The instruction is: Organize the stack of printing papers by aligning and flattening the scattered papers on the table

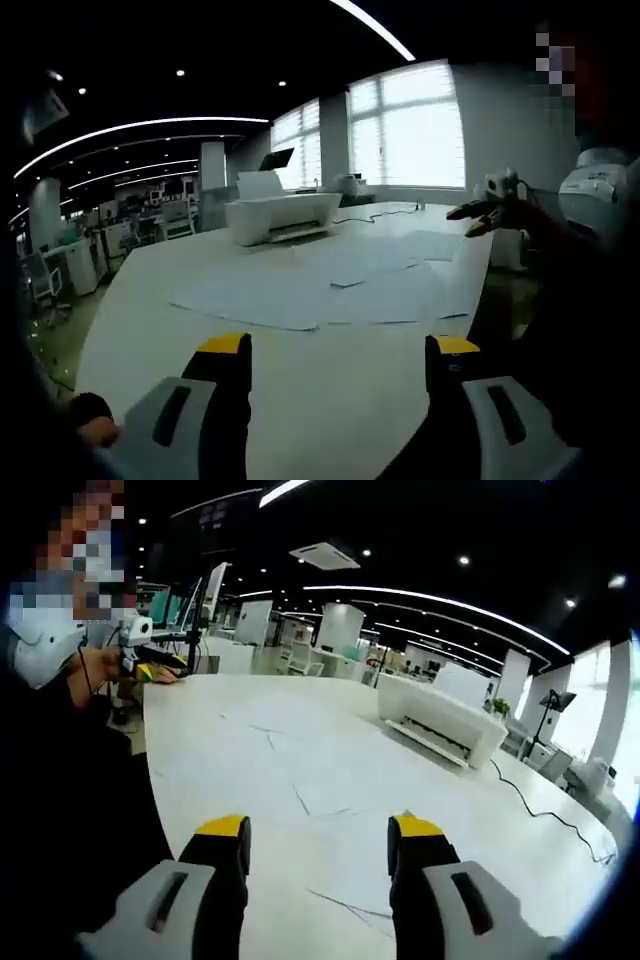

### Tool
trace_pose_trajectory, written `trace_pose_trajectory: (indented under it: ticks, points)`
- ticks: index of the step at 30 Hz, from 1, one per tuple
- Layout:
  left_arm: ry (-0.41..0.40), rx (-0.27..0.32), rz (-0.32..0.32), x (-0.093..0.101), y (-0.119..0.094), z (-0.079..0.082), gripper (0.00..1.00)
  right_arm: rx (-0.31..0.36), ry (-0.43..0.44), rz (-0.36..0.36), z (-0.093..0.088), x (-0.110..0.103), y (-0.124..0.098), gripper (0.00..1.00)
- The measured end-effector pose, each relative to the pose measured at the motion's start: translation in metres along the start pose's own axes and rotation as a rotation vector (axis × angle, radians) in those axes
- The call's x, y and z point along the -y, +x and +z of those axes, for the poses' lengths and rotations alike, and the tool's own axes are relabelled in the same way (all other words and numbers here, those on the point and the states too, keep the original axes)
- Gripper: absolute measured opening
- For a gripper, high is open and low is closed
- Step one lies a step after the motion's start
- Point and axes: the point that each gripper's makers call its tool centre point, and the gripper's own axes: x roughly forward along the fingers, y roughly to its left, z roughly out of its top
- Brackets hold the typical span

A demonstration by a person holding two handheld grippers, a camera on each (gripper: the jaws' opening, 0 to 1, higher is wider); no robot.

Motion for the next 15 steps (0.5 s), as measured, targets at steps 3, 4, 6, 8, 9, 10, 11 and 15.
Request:
trace_pose_trajectory:
  ticks: [3, 4, 6, 8, 9, 10, 11, 15]
  points:
    - [-0.001, -0.001, -0.002, 0.0002, 0.0023, -0.0002, 0.75, -0.011, 0.010, -0.029, -0.0030, 0.0074, -0.0005, 0.56]
    - [-0.001, 0.001, -0.004, 0.0004, 0.0029, 0.0002, 0.75, -0.012, 0.012, -0.035, -0.0035, 0.0088, -0.0008, 0.56]
    - [-0.002, 0.003, -0.007, 0.0009, 0.0039, 0.0008, 0.75, -0.013, 0.017, -0.038, -0.0040, 0.0102, -0.0010, 0.56]
    - [-0.002, 0.002, -0.011, 0.0015, 0.0046, 0.0002, 0.75, -0.013, 0.016, -0.033, -0.0041, 0.0092, -0.0003, 0.56]
    - [-0.002, 0.000, -0.011, 0.0014, 0.0049, -0.0005, 0.75, -0.015, 0.014, -0.028, -0.0043, 0.0080, 0.0004, 0.56]
    - [-0.003, -0.001, -0.011, 0.0009, 0.0050, -0.0016, 0.75, -0.019, 0.012, -0.021, -0.0049, 0.0065, 0.0016, 0.56]
    - [-0.005, -0.003, -0.010, 0.0006, 0.0050, -0.0027, 0.75, -0.023, 0.011, -0.017, -0.0056, 0.0057, 0.0023, 0.56]
    - [-0.011, -0.006, -0.005, -0.0010, 0.0030, -0.0058, 0.74, -0.029, 0.008, -0.018, -0.0064, 0.0048, 0.0043, 0.57]
